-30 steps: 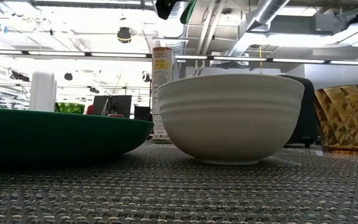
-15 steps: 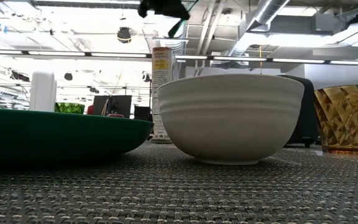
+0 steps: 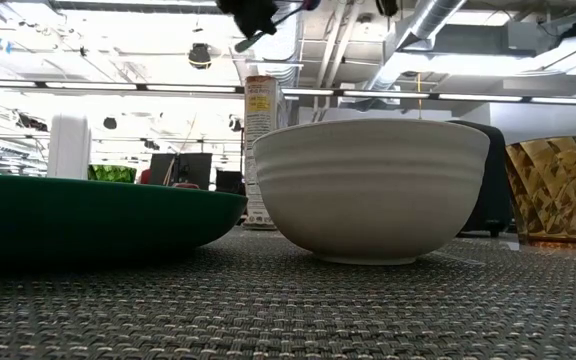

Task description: Arrange a breakfast setting

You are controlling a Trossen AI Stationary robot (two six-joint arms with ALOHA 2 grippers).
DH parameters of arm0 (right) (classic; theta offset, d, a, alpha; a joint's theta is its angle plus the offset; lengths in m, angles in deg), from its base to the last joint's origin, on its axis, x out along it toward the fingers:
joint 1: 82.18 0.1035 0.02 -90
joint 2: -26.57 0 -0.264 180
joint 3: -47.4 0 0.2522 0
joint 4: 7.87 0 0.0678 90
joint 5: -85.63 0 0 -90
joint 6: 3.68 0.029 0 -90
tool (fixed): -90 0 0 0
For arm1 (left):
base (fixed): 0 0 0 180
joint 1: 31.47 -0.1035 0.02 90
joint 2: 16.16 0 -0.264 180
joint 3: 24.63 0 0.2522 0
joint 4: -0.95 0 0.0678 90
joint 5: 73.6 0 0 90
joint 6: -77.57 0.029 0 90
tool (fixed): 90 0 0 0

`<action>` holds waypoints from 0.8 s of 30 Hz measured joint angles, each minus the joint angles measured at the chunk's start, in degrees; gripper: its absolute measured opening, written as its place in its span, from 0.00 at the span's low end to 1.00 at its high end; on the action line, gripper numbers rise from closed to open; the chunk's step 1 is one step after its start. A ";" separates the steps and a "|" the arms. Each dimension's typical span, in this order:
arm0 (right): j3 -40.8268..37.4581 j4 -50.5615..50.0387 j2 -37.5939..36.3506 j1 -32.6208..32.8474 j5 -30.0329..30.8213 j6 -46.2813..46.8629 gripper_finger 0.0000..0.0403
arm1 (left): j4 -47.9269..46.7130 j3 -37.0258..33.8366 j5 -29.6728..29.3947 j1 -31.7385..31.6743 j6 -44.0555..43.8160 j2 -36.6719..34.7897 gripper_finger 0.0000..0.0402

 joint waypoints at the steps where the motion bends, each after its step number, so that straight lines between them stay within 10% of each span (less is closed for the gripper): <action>1: -0.04 -0.91 0.00 -0.50 -1.41 0.74 0.48 | 0.00 0.00 -2.02 -0.10 2.32 0.00 0.00; 24: -0.08 -1.74 5.66 -1.34 -9.07 12.10 0.41 | 6.41 0.00 -7.64 -3.67 31.62 0.00 0.00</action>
